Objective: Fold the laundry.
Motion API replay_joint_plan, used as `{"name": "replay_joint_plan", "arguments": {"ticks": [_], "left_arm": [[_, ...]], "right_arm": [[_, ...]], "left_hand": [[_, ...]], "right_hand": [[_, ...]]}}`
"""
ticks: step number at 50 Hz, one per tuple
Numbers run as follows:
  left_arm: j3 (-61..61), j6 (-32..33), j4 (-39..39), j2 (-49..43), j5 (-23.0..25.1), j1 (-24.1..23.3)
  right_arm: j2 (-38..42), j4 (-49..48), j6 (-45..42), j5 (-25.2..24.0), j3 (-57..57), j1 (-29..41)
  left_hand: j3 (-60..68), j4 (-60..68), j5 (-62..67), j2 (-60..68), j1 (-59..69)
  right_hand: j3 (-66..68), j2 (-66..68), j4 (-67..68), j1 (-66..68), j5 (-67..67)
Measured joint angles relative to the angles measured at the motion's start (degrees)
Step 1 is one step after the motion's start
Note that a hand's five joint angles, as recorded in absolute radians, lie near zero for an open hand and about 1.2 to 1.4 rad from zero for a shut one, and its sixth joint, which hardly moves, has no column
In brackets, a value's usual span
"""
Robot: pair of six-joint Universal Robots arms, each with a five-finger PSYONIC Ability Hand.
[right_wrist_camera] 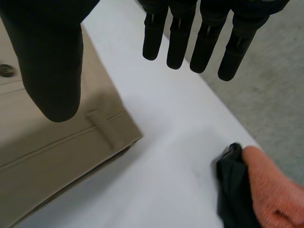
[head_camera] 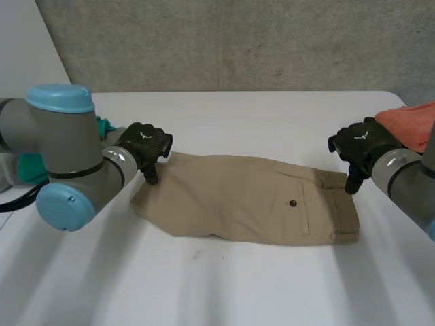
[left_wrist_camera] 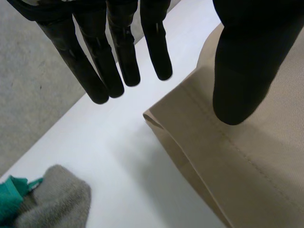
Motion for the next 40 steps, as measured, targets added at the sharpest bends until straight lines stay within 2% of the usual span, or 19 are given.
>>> {"name": "replay_joint_plan", "arguments": {"ticks": [5,10,13,18,21,26,29,30,32,40], "left_arm": [[-1.82,2.27,1.05,2.16,1.79,0.08],[-3.0,2.59,2.22,3.87,1.99,-0.58],[-3.59,2.48,3.16,4.58,1.92,-0.99],[-4.32,2.36,4.45,5.34,1.82,-1.48],[-4.69,2.3,5.09,5.7,1.79,-1.65],[-4.99,2.26,5.48,5.84,1.78,-1.69],[-5.16,2.25,5.64,5.79,1.78,-1.68],[-5.23,2.25,5.72,5.77,1.78,-1.68],[-5.34,2.25,5.82,5.76,1.78,-1.68],[-6.04,2.22,6.09,6.66,1.74,-1.62]], "right_arm": [[-2.36,9.6,1.08,-0.06,2.2,0.27],[-3.49,10.51,1.92,-1.45,9.2,0.43],[-3.6,4.69,1.68,-2.64,14.35,0.19],[-2.12,-7.94,0.42,-3.86,20.87,-0.59],[0.06,-16.26,-0.39,-4.25,23.44,-1.28],[3.47,-23.69,-0.98,-4.32,24.06,-1.82],[5.1,-26.12,-1.08,-4.21,23.53,-1.9],[5.66,-26.93,-1.07,-4.12,23.2,-1.95],[5.95,-27.62,-0.96,-4.0,23.01,-2.1],[0.5,-29.44,0.58,-4.35,24.66,-7.32]], "left_hand": [[-8.87,-9.19,-8.94,-8.78,-9.32],[-18.24,-18.42,-18.41,-18.17,-18.06],[-22.57,-22.73,-22.33,-22.31,-22.75],[-22.99,-23.42,-22.36,-23.24,-23.32],[-22.99,-23.42,-22.36,-23.36,-23.32],[-22.99,-23.42,-22.36,-23.37,-23.32],[-22.99,-23.42,-22.36,-23.37,-23.32],[-22.99,-23.42,-22.36,-23.37,-23.32],[-22.99,-23.42,-22.36,-23.37,-23.32],[-22.99,-23.42,-22.36,-23.37,-23.32]], "right_hand": [[0.16,0.02,0.08,0.05,-0.01],[0.08,0.02,0.0,0.0,-0.16],[0.0,-0.11,0.0,0.0,-0.57],[-0.02,-0.11,-0.82,-0.01,-1.92],[-0.02,-0.11,-0.83,-0.02,-2.14],[1.35,1.3,0.78,0.83,0.17],[19.79,20.36,19.03,17.24,18.09],[31.44,32.36,29.85,23.59,27.28],[39.09,38.93,38.32,26.77,34.54],[41.48,39.68,41.8,27.24,37.56]]}}
